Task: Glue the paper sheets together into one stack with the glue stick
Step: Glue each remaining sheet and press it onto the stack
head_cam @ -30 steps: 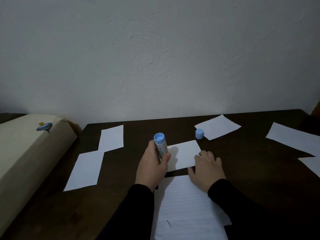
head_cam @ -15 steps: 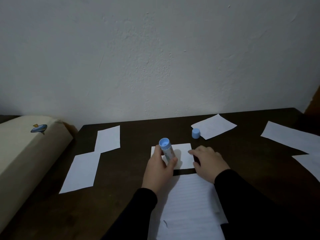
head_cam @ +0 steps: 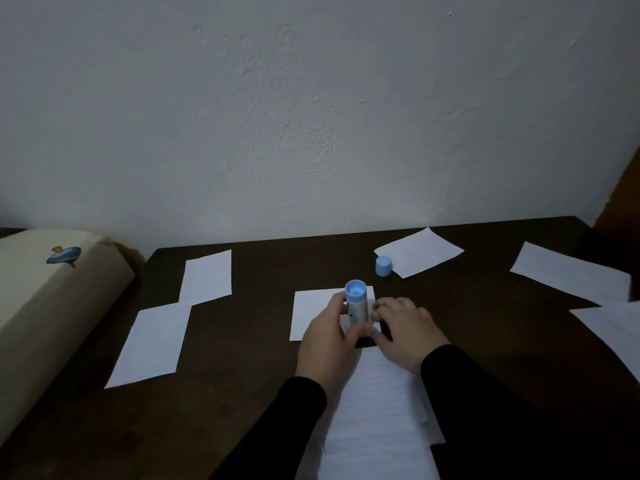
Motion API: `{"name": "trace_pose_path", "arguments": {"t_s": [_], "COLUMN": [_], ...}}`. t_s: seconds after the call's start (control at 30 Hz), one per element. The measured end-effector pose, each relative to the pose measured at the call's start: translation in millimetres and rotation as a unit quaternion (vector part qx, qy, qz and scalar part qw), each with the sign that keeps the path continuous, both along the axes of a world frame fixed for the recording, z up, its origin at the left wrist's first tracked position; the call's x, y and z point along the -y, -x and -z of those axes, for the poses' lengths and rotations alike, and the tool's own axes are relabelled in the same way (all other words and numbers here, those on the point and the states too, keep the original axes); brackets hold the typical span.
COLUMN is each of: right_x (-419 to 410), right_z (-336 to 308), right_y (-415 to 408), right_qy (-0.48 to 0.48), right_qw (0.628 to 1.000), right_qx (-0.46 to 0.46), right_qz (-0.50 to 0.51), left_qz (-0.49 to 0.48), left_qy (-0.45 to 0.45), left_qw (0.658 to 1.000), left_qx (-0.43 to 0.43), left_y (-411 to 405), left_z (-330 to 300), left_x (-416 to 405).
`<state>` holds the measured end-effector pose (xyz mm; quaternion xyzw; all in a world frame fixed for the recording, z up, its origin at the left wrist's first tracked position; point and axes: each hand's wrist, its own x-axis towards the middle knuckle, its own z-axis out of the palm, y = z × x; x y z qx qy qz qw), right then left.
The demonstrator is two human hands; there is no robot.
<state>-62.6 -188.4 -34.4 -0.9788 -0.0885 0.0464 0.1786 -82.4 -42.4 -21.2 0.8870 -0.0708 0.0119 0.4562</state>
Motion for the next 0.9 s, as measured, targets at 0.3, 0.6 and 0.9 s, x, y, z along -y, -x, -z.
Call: {"name": "trace_pose_path", "arguments": {"t_s": [0.3, 0.6, 0.9], "right_x": [-8.6, -6.8, -4.8], "right_z": [3.5, 4.6, 1.6], "right_y": [0.8, 1.7, -0.8], "right_qy": [0.016, 0.024, 0.028], "right_qw": [1.000, 1.000, 1.000], "right_qx": [0.000, 0.006, -0.011], "right_qz": [0.018, 0.010, 0.002], "left_qz": [0.011, -0.075, -0.126], "left_qy": [-0.052, -0.059, -0.064], "left_qw": [0.999, 0.995, 0.989], "left_qx": [-0.011, -0.035, -0.038], "left_y": [-8.0, -28.1, -33.9], "left_z": [-3.3, -2.2, -0.2], "left_x": [-9.6, -50.1, -64.4]}}
